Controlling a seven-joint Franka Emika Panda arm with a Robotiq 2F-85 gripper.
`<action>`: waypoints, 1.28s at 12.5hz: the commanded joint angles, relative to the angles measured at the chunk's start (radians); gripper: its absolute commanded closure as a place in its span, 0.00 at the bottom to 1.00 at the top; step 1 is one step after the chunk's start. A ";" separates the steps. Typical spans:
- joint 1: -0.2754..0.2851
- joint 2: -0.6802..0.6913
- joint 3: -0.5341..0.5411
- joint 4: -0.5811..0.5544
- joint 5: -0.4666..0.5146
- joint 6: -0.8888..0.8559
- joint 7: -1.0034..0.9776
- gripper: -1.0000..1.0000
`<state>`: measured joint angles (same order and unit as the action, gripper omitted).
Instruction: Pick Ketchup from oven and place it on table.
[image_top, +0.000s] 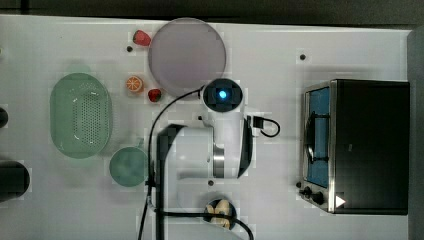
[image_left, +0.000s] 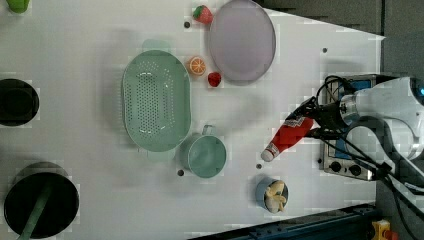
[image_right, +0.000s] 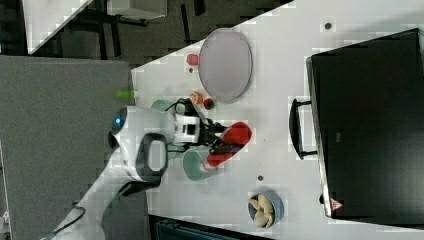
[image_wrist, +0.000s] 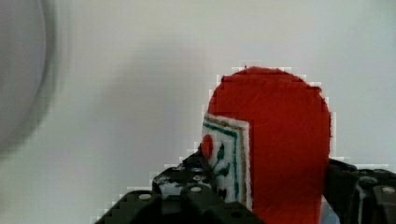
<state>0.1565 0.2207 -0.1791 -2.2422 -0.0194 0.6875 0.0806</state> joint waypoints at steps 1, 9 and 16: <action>-0.001 0.058 -0.001 -0.013 0.024 0.118 0.005 0.24; 0.002 -0.021 0.000 0.018 0.024 0.150 0.062 0.00; 0.003 -0.298 0.012 0.343 0.015 -0.302 0.083 0.00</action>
<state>0.1587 -0.0716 -0.1301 -1.9258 0.0124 0.4092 0.1061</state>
